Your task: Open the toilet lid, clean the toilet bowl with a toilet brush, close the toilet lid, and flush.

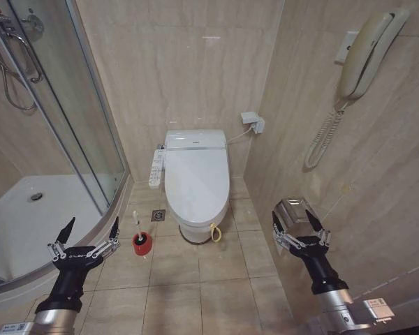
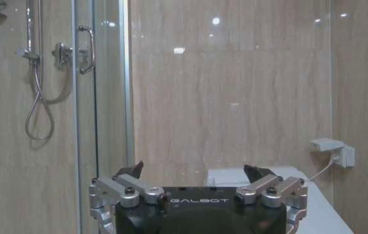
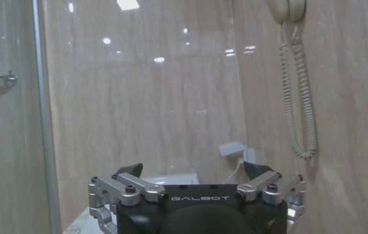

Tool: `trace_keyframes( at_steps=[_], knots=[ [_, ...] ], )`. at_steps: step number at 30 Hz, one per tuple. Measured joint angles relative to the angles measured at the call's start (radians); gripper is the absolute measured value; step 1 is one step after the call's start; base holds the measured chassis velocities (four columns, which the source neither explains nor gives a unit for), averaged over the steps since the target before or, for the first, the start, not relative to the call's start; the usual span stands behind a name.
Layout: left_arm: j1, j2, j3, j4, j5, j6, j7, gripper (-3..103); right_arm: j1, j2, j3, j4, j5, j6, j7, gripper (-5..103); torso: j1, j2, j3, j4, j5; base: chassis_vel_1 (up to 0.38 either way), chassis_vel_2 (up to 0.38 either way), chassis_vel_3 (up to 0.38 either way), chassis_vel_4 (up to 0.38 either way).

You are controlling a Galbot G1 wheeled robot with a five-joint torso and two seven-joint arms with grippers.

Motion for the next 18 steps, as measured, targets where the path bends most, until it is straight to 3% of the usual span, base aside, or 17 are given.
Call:
trace_keyframes(
  at_steps=[10,18],
  knots=[
    [0.0,0.0,0.0,0.0,0.0,0.0,0.0,100,0.005,-0.003,-0.005,-0.007,0.0,0.012,-0.022,100,0.0,0.0,0.0,0.0,0.0,-0.004,0.003,0.004,-0.005],
    [0.0,0.0,0.0,0.0,0.0,0.0,0.0,100,0.006,-0.001,-0.007,-0.013,0.0,0.024,-0.023,100,0.0,0.0,0.0,0.0,0.0,-0.119,0.112,0.111,-0.123]
  ],
)
